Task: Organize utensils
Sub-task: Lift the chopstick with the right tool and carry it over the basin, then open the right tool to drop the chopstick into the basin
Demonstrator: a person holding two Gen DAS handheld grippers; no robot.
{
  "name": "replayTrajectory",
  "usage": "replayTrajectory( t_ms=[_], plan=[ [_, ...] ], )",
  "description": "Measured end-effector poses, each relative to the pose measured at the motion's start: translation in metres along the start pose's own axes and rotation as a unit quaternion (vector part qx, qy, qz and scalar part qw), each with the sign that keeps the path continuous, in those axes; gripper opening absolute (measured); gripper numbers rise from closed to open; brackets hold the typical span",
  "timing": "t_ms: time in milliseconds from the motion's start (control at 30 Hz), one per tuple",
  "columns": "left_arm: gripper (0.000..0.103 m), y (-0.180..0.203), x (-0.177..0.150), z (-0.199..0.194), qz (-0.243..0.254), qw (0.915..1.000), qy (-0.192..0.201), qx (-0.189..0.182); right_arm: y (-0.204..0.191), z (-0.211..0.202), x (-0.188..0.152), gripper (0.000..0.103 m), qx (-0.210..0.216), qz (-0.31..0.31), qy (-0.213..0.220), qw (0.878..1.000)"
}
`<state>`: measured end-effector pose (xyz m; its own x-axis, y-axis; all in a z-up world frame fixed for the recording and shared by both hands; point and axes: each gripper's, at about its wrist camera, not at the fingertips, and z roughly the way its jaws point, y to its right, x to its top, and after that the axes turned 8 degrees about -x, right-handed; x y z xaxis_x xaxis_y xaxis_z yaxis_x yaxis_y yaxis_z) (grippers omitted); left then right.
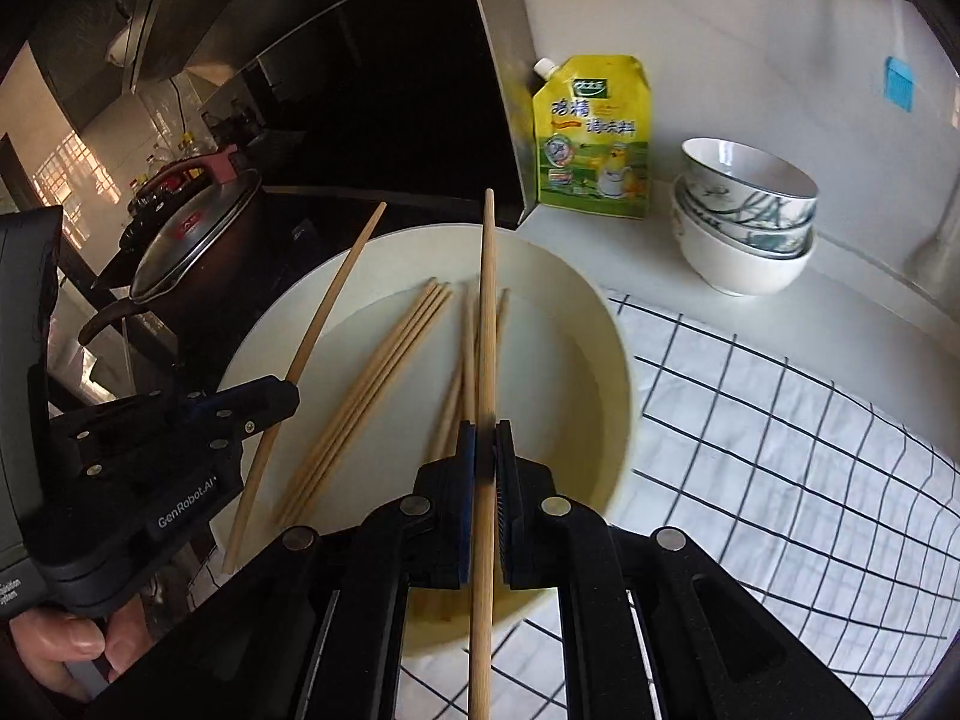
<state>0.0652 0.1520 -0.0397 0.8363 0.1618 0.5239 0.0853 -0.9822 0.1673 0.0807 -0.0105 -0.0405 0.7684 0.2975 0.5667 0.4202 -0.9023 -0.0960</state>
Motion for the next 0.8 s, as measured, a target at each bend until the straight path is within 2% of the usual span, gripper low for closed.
replayTrajectory(
  t_ms=[167, 467, 633, 700, 800],
  plan=[
    [0.007, -0.015, 0.005, 0.019, -0.001, 0.9998, -0.017, -0.005, -0.017, 0.031, 0.012, 0.006, 0.000, -0.002, -0.027, 1.000],
    [0.007, -0.025, 0.000, 0.046, -0.006, 0.9984, -0.054, -0.015, -0.017, 0.059, 0.011, 0.006, -0.011, 0.019, -0.058, 0.998],
    [0.009, -0.029, 0.001, 0.040, -0.011, 0.9991, -0.040, -0.013, -0.015, 0.059, 0.010, 0.007, -0.015, 0.026, -0.054, 0.998],
    [0.021, -0.031, 0.003, 0.035, -0.016, 0.9993, -0.032, -0.011, -0.015, 0.053, 0.009, 0.009, -0.018, 0.028, -0.042, 0.999],
    [0.034, -0.035, 0.006, 0.028, -0.025, 0.9994, -0.023, -0.008, -0.012, 0.048, 0.010, 0.009, -0.025, 0.030, -0.036, 0.999]
  ],
)
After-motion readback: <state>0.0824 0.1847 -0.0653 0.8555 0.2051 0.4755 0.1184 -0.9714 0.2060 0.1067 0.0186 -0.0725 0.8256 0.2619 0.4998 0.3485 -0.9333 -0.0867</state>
